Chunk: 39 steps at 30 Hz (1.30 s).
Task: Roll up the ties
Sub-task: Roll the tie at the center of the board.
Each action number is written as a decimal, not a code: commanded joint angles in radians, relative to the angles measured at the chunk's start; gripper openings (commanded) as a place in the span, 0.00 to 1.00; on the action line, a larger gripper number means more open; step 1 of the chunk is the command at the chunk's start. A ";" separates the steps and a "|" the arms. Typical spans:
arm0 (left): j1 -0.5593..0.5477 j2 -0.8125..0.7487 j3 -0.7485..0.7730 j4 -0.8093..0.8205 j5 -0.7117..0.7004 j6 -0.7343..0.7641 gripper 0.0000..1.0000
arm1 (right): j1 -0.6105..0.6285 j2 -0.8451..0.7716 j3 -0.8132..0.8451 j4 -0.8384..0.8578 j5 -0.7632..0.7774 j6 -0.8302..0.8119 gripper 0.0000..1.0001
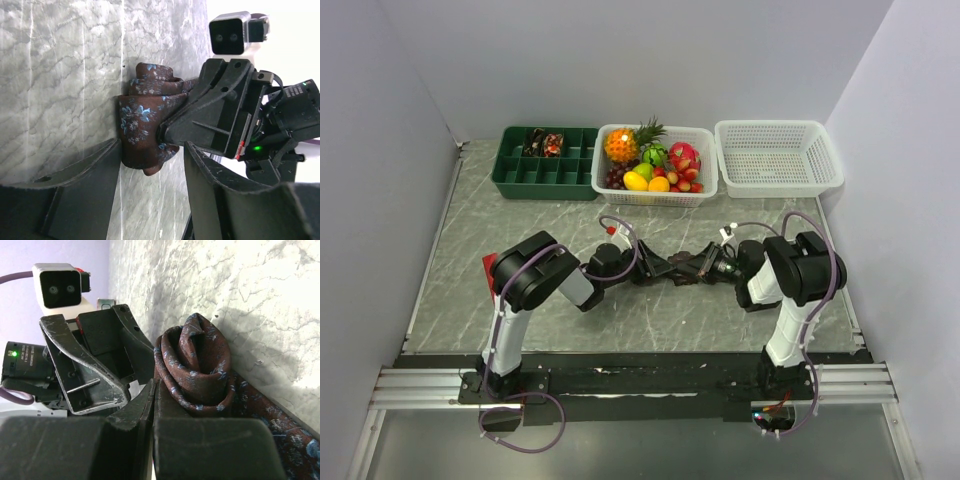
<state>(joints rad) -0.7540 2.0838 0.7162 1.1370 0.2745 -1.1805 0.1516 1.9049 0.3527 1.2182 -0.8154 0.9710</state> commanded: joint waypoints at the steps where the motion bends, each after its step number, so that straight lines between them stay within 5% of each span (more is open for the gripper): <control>1: 0.001 0.016 -0.003 -0.034 -0.035 0.015 0.59 | -0.006 -0.088 0.015 -0.115 -0.014 -0.075 0.00; 15: 0.001 0.025 0.026 -0.052 -0.040 0.047 0.58 | -0.006 -0.292 0.201 -0.545 -0.041 -0.196 0.00; 24: 0.001 0.045 0.043 -0.065 -0.050 0.053 0.56 | -0.006 -0.609 0.249 -1.187 0.366 -0.508 0.00; 39: 0.001 0.035 0.043 -0.089 -0.058 0.068 0.53 | 0.106 -0.523 0.281 -1.261 0.553 -0.565 0.00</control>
<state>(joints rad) -0.7540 2.0995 0.7574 1.0954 0.2455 -1.1618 0.2295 1.3712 0.5781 -0.0307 -0.3363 0.4286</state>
